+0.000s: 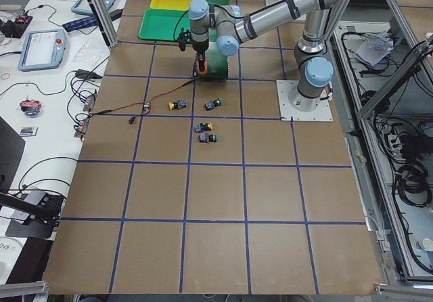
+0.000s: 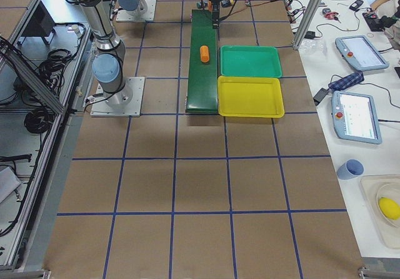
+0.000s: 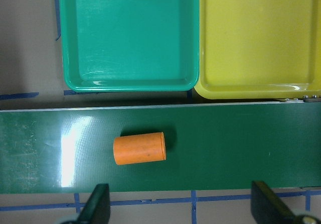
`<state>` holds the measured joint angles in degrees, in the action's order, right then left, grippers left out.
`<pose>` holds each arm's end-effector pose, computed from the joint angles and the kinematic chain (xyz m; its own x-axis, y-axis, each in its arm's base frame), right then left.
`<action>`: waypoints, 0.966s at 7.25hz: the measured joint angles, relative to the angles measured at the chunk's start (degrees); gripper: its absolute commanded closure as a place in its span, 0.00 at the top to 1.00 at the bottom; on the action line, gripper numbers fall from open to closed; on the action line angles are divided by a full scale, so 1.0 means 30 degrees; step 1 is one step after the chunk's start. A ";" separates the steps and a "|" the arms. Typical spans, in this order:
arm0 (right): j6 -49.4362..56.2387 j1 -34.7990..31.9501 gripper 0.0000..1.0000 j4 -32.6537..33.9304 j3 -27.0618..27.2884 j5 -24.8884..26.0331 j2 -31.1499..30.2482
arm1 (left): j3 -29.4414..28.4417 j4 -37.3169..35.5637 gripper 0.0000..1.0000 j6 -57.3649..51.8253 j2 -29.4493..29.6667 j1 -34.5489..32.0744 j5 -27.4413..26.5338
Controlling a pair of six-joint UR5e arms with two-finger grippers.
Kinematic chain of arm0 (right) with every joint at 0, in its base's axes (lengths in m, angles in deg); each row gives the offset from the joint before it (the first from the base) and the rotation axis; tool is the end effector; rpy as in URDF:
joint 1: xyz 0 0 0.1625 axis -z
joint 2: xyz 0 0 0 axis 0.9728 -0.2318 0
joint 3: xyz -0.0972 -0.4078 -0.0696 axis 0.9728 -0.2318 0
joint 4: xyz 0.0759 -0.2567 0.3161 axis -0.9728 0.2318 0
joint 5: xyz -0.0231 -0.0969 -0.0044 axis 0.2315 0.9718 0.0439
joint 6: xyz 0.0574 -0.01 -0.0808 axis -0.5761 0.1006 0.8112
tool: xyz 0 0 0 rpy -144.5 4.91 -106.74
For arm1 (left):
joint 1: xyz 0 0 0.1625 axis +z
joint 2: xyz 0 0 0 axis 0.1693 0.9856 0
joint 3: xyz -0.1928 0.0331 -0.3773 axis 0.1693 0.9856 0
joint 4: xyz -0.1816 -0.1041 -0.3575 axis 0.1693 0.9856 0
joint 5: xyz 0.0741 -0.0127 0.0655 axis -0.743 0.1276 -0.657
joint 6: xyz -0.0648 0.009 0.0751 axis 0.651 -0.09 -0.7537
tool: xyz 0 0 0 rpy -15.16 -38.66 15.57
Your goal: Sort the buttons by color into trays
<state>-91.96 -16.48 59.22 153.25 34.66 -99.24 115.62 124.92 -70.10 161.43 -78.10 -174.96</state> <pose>0.1617 -0.4898 0.4906 -0.9984 0.0511 -0.0233 0.0521 0.9976 -0.0449 -0.1212 -0.5034 0.2775 -0.9968 -0.0454 0.0663 -0.0444 0.9989 0.0162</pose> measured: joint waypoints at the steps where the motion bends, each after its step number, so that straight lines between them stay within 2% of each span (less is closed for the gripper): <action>1: 0.0000 0.0000 1.00 -0.0001 -0.0004 -0.0001 0.0001 | 0.0109 0.0000 0.00 -0.0009 0.0032 -0.0145 0.0024; 2: 0.0000 0.0000 1.00 0.0000 -0.0007 -0.0001 0.0012 | 0.0161 -0.0004 0.05 -0.0019 0.0148 -0.0213 0.0094; 3: 0.0000 0.0000 1.00 -0.0001 -0.0007 -0.0001 0.0014 | 0.0229 0.0003 0.40 -0.0032 0.0221 -0.0255 0.0155; 4: 0.0005 0.0000 1.00 -0.0001 -0.0004 -0.0002 0.0012 | 0.0334 0.0002 0.99 -0.0039 0.0236 -0.0354 0.0177; 7: 0.0020 0.0000 1.00 -0.0001 0.0006 -0.0002 0.0013 | 0.0457 -0.0044 1.00 -0.0042 -0.0035 -0.1075 0.0083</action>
<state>-91.90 -16.48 59.21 153.27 34.66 -99.20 116.99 124.79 -70.23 161.32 -81.32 -174.71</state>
